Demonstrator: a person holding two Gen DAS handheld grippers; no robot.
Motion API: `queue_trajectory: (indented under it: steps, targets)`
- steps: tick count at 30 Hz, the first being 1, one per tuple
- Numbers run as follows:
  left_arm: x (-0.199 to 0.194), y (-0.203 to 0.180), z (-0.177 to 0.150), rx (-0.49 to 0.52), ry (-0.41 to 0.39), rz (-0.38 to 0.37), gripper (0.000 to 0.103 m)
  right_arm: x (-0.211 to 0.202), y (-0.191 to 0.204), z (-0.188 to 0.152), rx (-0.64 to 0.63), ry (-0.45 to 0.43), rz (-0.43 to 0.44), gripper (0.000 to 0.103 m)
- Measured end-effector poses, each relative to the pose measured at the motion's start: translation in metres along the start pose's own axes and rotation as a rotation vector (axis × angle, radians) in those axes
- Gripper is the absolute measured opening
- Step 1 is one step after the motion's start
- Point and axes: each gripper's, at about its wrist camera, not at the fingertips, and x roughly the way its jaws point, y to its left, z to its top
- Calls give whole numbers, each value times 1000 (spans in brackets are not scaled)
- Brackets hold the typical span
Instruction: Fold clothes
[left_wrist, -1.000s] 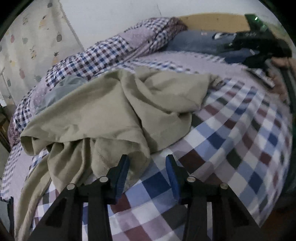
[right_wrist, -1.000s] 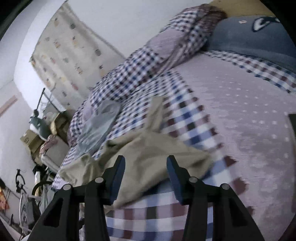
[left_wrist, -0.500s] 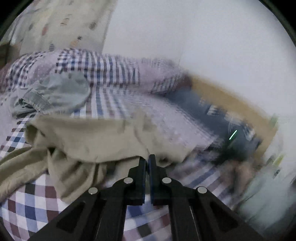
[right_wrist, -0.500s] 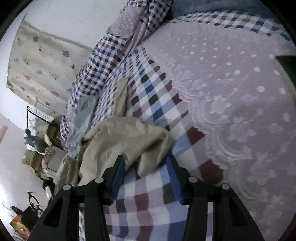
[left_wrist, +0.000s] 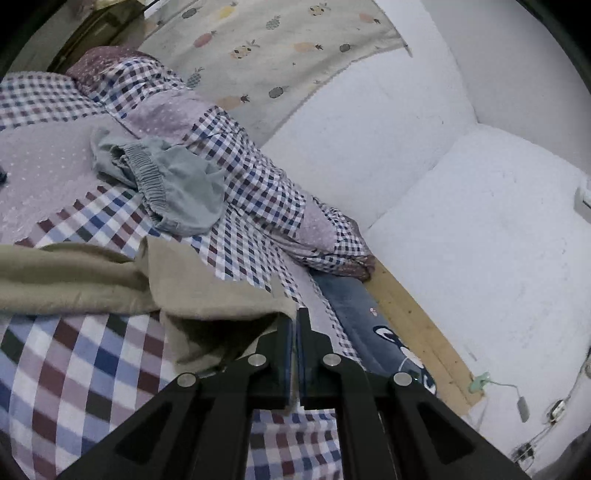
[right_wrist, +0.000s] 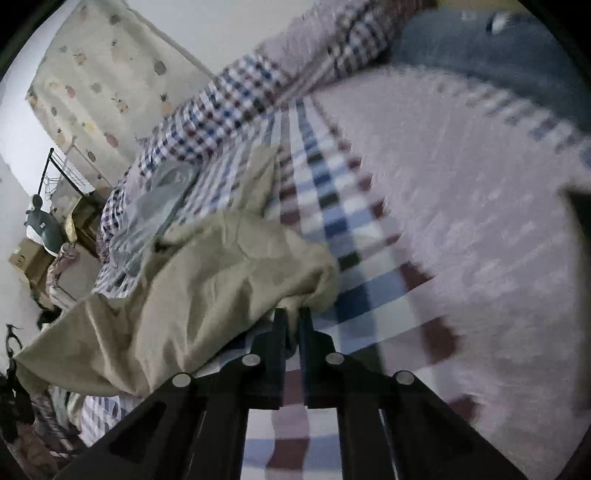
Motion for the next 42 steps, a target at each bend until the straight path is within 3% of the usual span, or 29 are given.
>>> queue_trajectory:
  steps: [7,9,11,16,21,26,36,39,42]
  targets:
    - [-63,11,9,-140,-118,-104,1,-133,31,-21,-186,-261,-92,3]
    - [-77,10,14,-141,-125,-91,1,-172,35,-35,-220,-327,-105,3]
    - [-83,12,12,-145,-110,-41,1,-188,30,-44,-203,-291,-94,3]
    - [-97,22,1,-208,-67,45,1,-182,7,-81,-153,-83,-134,3]
    - [-111,32,-10,-270,-24,132,1,-188,35,-99,-273,55,-162,3]
    - [-124,42,-21,-330,19,221,1,-205,48,-120,-309,108,-163,3]
    - [-126,73,-28,-358,117,509,1,-183,35,-143,-294,231,-274,5]
    - [-126,82,-30,-365,147,595,11,-176,31,-150,-289,269,-307,6]
    - [-132,78,-25,-337,123,605,39,-178,28,-147,-270,253,-314,14]
